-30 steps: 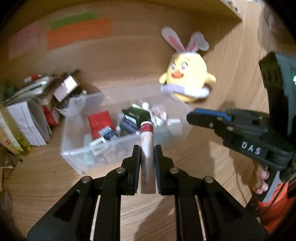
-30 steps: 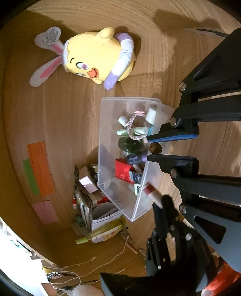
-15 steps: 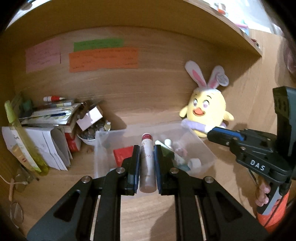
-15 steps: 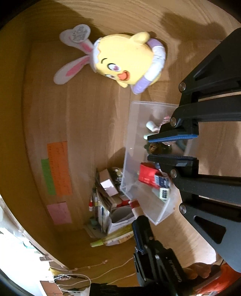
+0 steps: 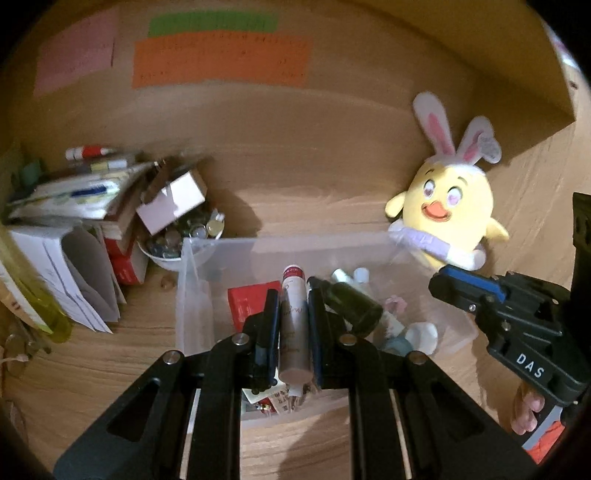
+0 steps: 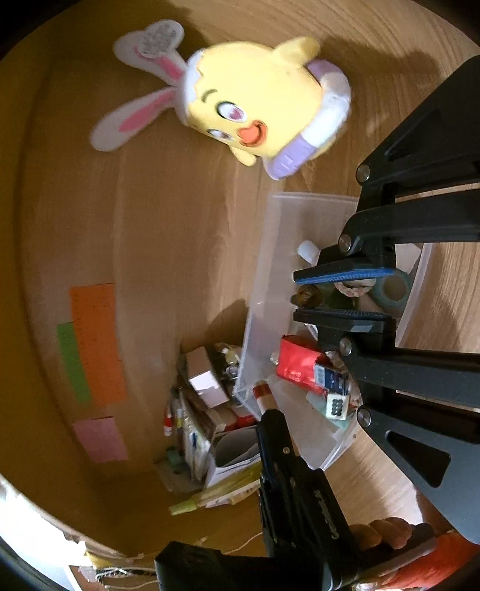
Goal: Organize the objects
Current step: 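Carry the lip balm tube into the clear box with the left tool and release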
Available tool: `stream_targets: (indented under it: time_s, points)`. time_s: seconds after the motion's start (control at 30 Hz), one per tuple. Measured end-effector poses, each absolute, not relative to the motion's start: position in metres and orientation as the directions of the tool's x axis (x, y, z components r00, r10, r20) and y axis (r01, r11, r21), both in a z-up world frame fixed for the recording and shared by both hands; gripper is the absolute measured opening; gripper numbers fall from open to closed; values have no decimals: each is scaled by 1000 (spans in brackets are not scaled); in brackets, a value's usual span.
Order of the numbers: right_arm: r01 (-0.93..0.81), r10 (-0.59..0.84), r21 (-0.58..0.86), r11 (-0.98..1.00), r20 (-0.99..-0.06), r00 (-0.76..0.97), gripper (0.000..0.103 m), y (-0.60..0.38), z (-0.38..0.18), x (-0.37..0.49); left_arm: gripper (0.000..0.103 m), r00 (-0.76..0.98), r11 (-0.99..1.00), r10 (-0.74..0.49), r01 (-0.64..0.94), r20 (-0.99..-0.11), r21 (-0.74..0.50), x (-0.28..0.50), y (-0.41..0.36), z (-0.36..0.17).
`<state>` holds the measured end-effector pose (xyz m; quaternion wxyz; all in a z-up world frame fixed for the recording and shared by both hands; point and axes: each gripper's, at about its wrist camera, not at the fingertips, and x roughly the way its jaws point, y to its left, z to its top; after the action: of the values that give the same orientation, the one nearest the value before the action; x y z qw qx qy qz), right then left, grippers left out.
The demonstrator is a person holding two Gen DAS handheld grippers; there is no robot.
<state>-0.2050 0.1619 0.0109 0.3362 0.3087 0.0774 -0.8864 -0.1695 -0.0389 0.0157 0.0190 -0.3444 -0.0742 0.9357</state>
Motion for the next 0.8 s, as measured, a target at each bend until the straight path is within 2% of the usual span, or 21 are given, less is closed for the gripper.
stream_targets:
  time_s: [0.37,0.63,0.73,0.77,0.8]
  points:
    - [632,-508,95,-769,-692,-513,12,154,-29,-227,14,-718,-987,102,16,-689,-163,-190,-42,-10]
    - [619,-489,89,-780,-704,-515,12,151,-35,-231,15,-710,-987,104,12,-696,-160,-191,-42,-14]
    - [618,-489,96,-781,-709,-508,14,150,-35,-233,32,-715,-986,102,20,-692,-166,-189,-43,-11]
    - [617,-487,96,-781,-712,-506,16,150,-35,-233,41,-720,-985,101,24,-686,-170,-187,-44,-10]
    - [613,-482,91,-785,-712,-511,22,150,-35,-233,46,-729,-985,98,27,-678,-171,-184,-44,-7]
